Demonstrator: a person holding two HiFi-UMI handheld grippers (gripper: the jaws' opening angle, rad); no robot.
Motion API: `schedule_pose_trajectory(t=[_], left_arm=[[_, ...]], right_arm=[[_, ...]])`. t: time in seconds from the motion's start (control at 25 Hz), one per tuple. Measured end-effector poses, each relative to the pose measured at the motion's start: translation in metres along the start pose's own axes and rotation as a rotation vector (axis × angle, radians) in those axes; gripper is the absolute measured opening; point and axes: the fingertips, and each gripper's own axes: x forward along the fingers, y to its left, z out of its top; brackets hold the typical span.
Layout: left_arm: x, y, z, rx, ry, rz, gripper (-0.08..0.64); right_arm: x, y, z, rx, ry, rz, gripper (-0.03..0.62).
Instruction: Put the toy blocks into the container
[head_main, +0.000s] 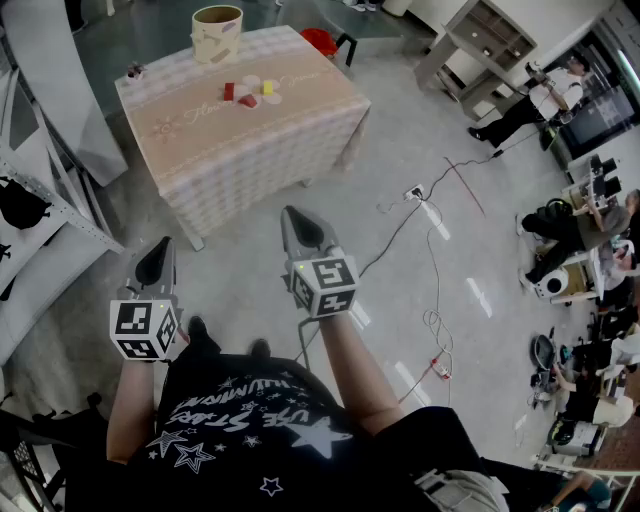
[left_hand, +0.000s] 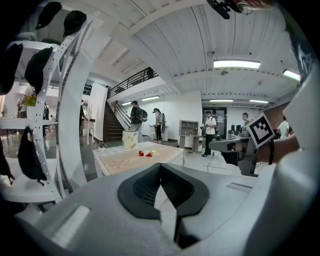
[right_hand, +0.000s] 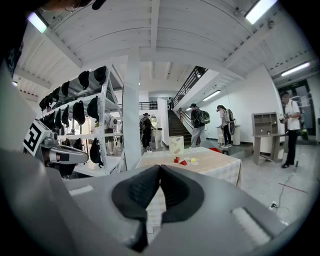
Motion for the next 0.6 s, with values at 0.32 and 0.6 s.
schedule_pose_trajectory(t=[0.32, 0.6], left_arm=[[-0.001, -0.012, -0.007, -0.019, 0.03, -0.018, 0.009], [0.005, -0.025, -0.009, -0.032, 0.043, -0.01, 0.009]], right_arm=[[-0.006, 0.0, -0.005, 0.008, 0.014, 0.009, 0.005], [-0.021, -0.011, -0.008, 0.02, -0.004, 0.032, 0.005]])
